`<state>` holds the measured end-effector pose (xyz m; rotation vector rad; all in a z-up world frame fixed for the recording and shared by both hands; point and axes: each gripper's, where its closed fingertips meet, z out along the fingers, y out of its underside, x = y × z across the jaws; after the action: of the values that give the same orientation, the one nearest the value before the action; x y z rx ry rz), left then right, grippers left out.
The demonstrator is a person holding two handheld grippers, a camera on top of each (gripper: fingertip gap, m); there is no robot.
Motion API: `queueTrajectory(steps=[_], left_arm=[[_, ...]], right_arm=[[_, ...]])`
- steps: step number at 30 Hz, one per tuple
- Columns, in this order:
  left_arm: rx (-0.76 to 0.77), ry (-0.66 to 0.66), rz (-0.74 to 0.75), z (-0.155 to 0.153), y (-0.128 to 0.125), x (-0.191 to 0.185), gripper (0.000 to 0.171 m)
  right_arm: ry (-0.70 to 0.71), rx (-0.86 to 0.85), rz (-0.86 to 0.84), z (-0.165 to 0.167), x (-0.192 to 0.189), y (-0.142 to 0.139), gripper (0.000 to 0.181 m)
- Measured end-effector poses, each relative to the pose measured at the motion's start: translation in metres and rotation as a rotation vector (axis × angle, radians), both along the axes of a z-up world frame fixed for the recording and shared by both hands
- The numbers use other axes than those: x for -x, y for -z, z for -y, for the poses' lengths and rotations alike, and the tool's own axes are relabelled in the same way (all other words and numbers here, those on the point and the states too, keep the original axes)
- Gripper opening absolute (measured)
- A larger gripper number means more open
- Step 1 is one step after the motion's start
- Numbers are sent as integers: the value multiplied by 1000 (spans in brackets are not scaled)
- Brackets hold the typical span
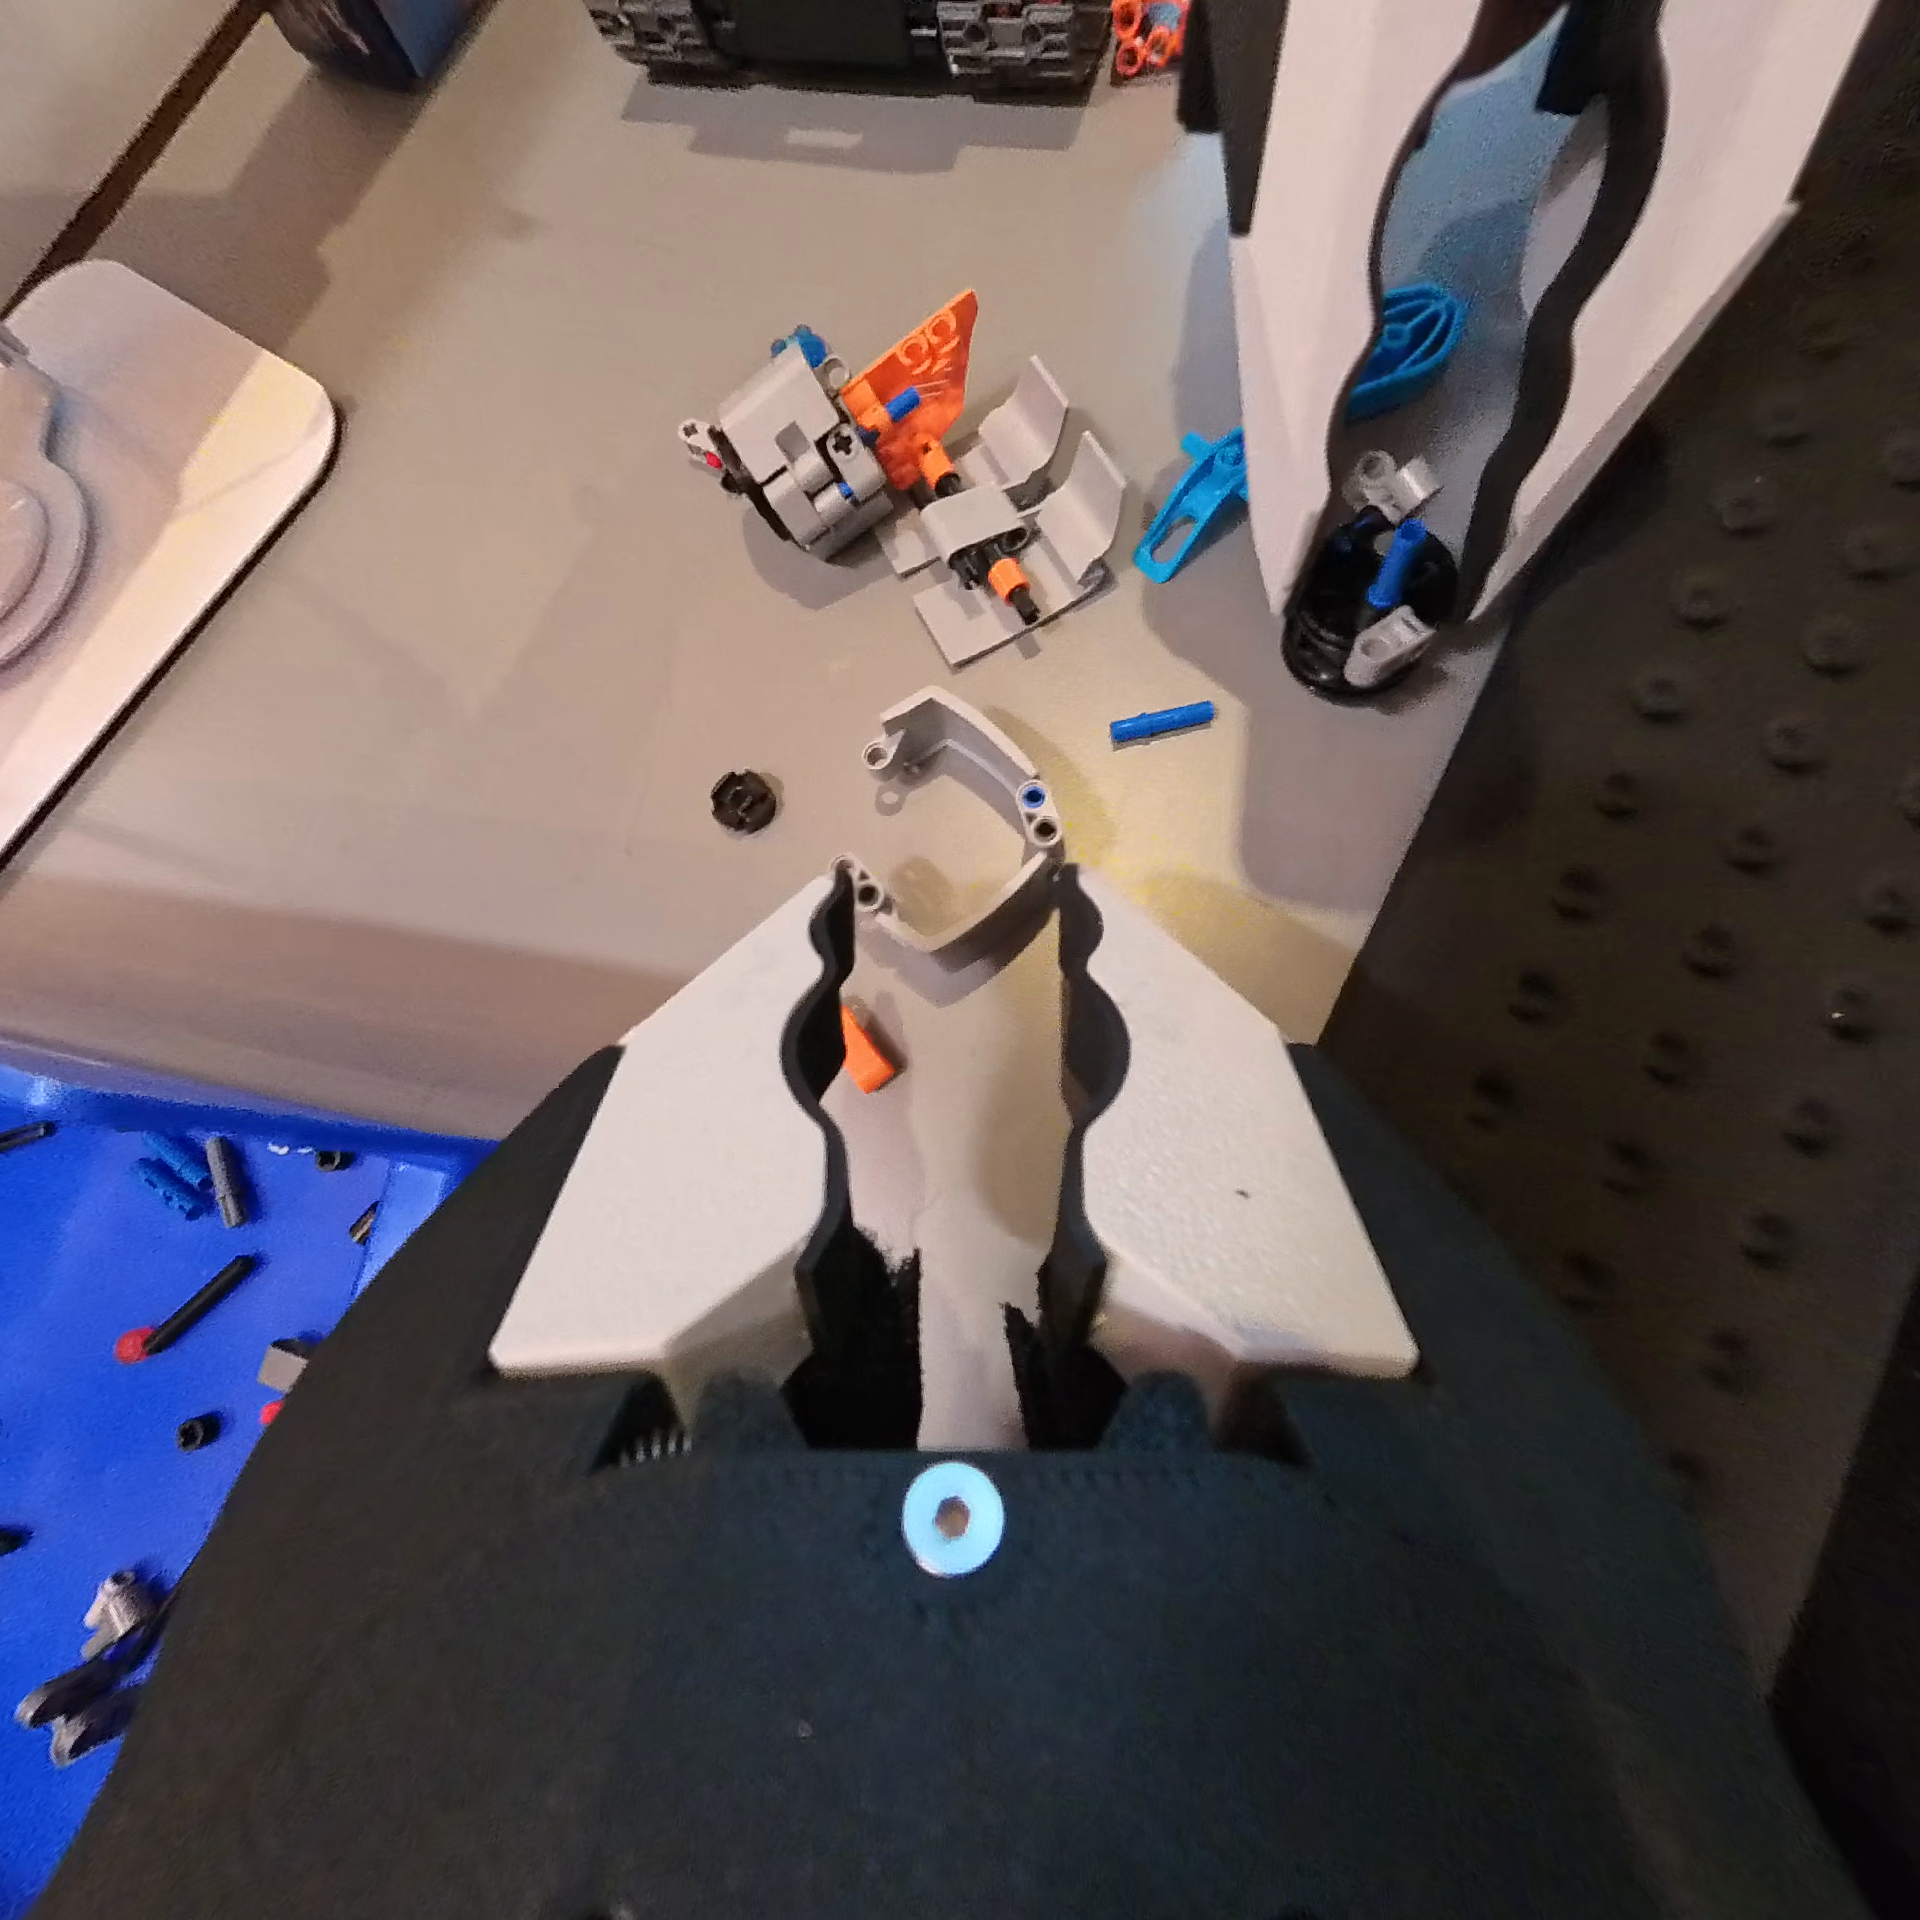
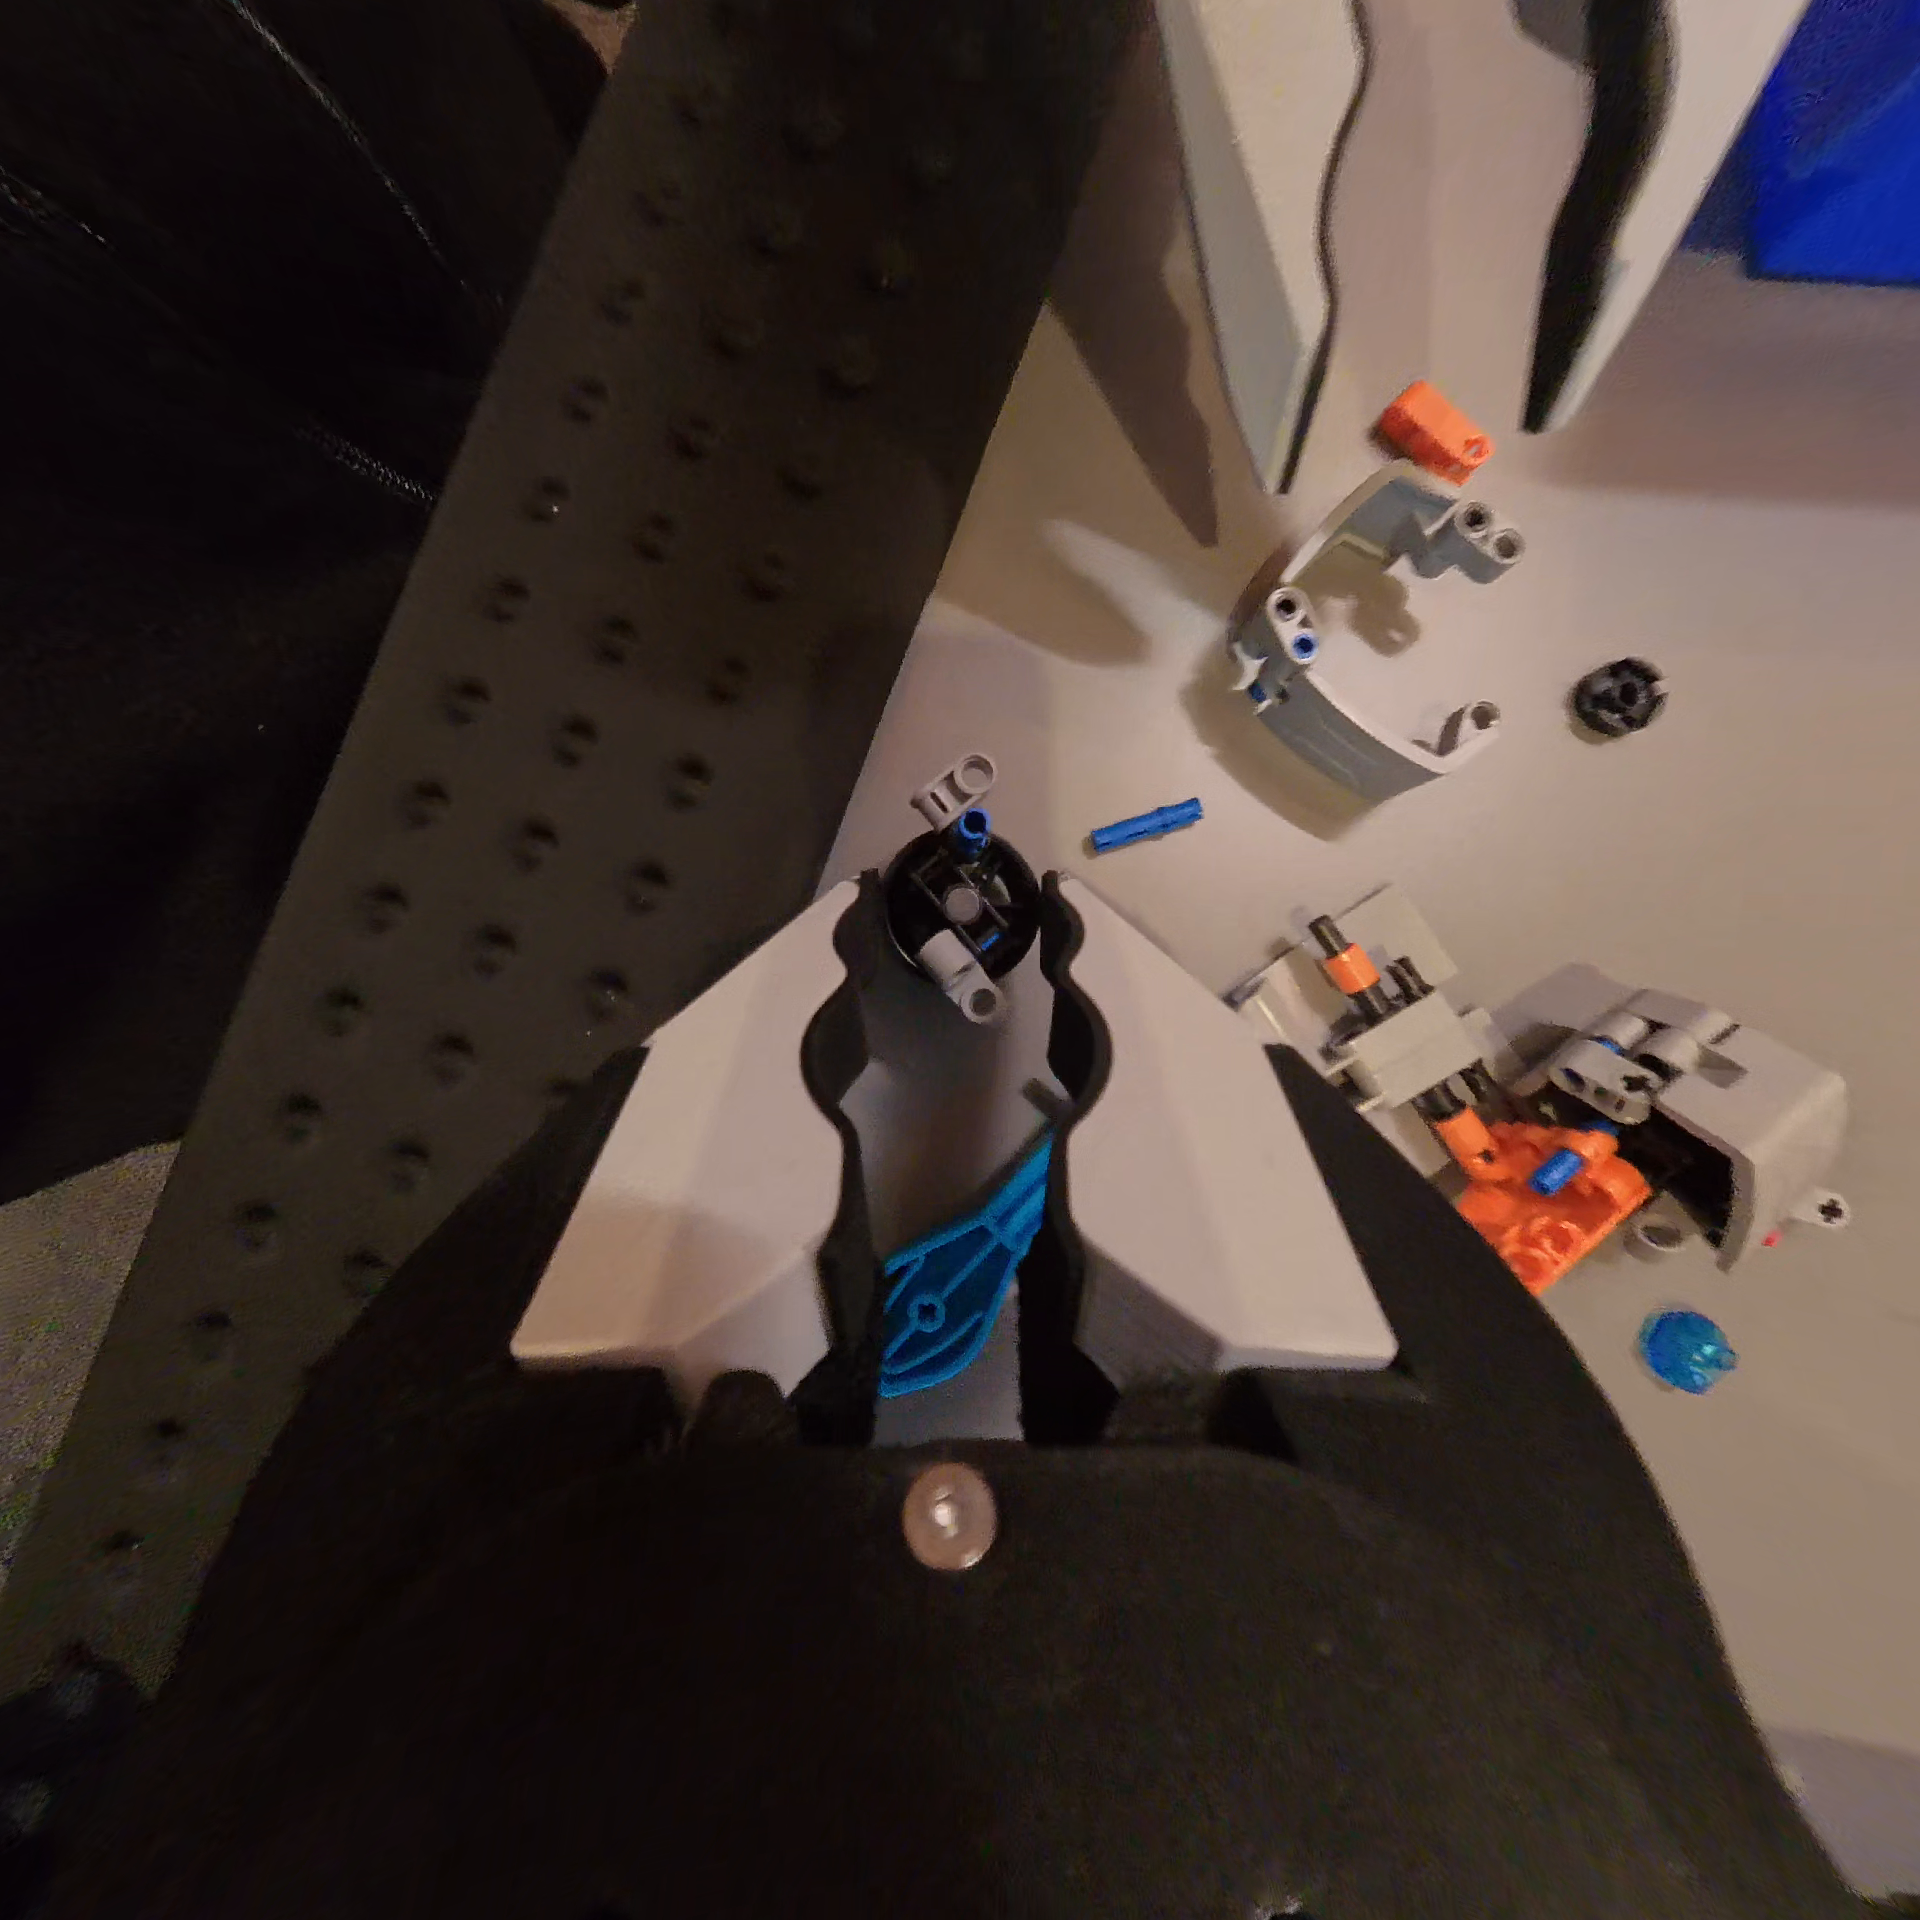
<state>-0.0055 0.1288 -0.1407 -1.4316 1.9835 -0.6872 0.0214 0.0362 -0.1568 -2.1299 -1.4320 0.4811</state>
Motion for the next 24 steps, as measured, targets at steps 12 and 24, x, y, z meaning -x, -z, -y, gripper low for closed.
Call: queueTrajectory(steps=[12, 24], left_arm=[[32, -7, -83, -12, 33, -1, 72], [112, 78, -76, 0, 37, -9, 46]], right_arm=[[248, -117, -331, -75, 0, -63, 28], [193, 3, -185, -98, 13, -23, 28]])
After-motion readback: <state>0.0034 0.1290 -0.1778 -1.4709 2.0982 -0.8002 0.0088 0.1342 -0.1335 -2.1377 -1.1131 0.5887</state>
